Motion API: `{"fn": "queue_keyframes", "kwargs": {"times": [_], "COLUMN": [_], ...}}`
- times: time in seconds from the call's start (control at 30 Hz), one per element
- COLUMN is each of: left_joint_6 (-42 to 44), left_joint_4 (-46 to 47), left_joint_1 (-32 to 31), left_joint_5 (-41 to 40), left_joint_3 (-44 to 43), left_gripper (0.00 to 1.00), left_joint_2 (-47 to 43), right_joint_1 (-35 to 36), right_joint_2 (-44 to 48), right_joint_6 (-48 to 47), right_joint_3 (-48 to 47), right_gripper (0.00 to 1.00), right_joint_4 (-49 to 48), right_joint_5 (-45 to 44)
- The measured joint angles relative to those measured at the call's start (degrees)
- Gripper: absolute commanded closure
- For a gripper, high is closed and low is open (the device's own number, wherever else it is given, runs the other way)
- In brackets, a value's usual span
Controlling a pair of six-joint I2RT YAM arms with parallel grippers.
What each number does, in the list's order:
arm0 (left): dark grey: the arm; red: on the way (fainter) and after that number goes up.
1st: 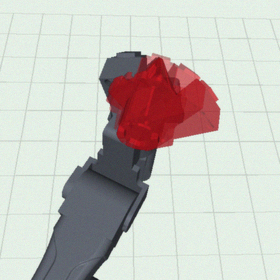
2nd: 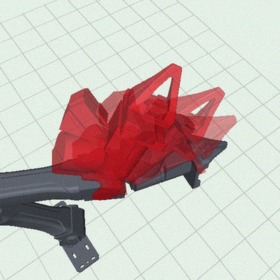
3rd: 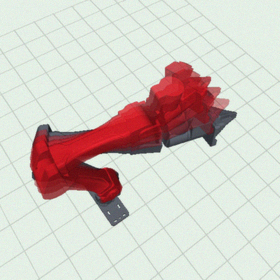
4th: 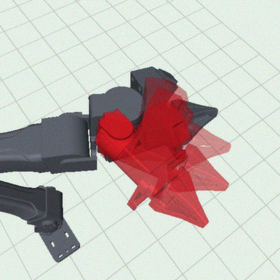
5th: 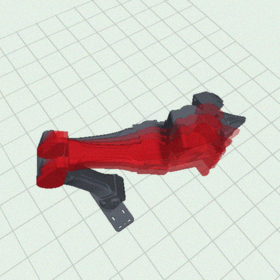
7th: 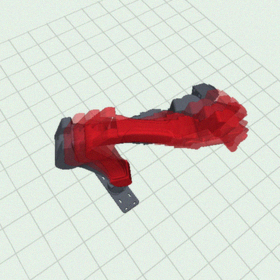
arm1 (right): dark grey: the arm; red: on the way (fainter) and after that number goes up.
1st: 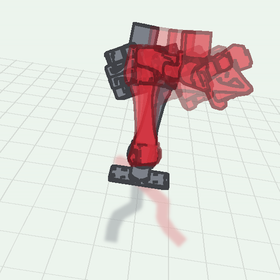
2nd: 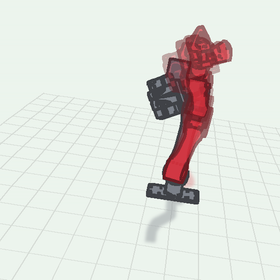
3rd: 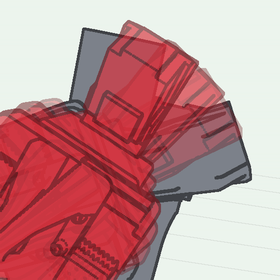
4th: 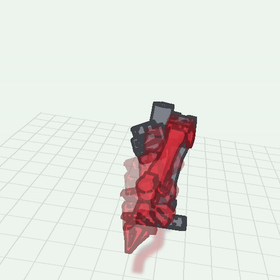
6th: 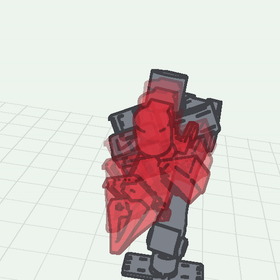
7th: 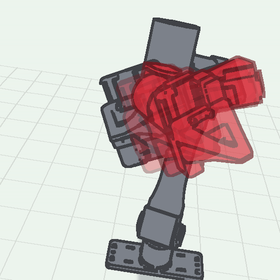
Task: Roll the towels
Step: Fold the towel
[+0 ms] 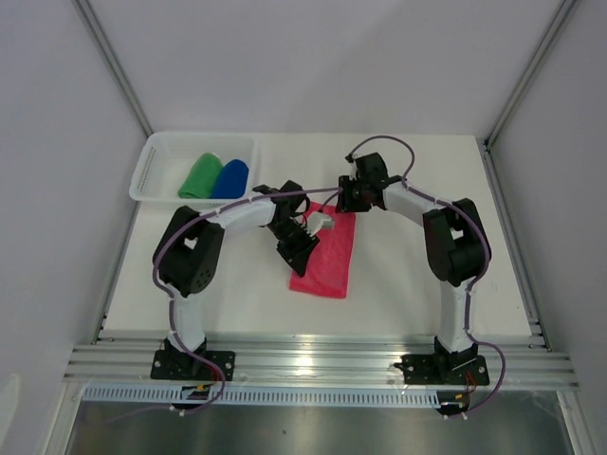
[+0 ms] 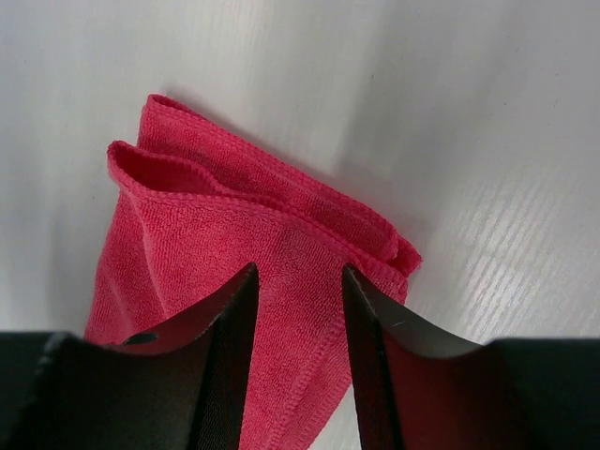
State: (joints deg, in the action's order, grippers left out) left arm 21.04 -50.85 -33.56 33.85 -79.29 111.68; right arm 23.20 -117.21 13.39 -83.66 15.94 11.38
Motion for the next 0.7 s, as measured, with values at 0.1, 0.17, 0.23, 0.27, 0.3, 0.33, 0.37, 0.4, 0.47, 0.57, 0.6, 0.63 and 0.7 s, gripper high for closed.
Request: {"fn": "queue_keyframes", "kwargs": {"times": [0.1,0.17,0.23,0.27,0.3,0.33,0.37,0.4,0.47,0.57,0.6,0.63,0.7], "left_joint_6": [0.0,-0.1,-0.5,-0.5,-0.6,-0.6,-0.7,-0.7,-1.1,-1.7,-2.0,-2.1,-2.3], "left_joint_4": [-0.1,-0.3,-0.4,-0.5,-0.5,-0.5,-0.5,-0.5,-0.5,-0.4,-0.3,-0.3,-0.3], "left_joint_1": [0.7,1.0,1.0,1.0,1.0,1.0,1.0,1.0,1.0,1.2,1.2,1.3,1.4], "left_joint_5": [-1.1,-0.6,0.0,0.3,0.5,0.7,0.9,0.9,1.8,3.2,3.6,3.9,4.2], "left_joint_3": [0.0,0.1,0.1,0.1,0.1,0.1,0.2,0.2,0.5,1.0,1.2,1.4,1.5], "left_gripper": [0.64,0.64,0.64,0.64,0.64,0.64,0.64,0.63,0.64,0.64,0.64,0.64,0.64], "left_joint_2": [1.5,2.2,2.8,3.1,3.2,3.4,3.5,3.6,3.8,4.3,4.4,4.4,4.4], "right_joint_1": [-0.1,-0.2,-0.3,-0.4,-0.4,-0.4,-0.4,-0.4,-0.5,-1.1,-1.5,-2.0,-2.7], "right_joint_2": [-0.7,-1.2,-1.7,-1.8,-1.9,-1.9,-1.8,-1.8,-1.8,-1.7,-1.7,-1.7,-1.7], "right_joint_6": [0.1,0.1,0.2,0.2,0.2,0.2,0.1,0.1,0.0,0.0,0.0,0.0,0.0], "right_joint_3": [0.0,0.0,0.0,0.0,0.0,0.0,0.0,0.0,0.0,0.0,0.0,0.0,0.0], "right_gripper": [0.56,0.56,0.55,0.55,0.55,0.55,0.55,0.55,0.55,0.55,0.55,0.55,0.55], "right_joint_4": [-0.2,-0.2,-0.1,0.0,0.0,0.0,-0.1,-0.1,0.0,0.1,0.1,0.0,0.0], "right_joint_5": [0.1,0.1,0.0,0.0,0.0,-0.1,-0.2,-0.5,-0.9,-0.9,-0.8,-0.8,-0.7]}}
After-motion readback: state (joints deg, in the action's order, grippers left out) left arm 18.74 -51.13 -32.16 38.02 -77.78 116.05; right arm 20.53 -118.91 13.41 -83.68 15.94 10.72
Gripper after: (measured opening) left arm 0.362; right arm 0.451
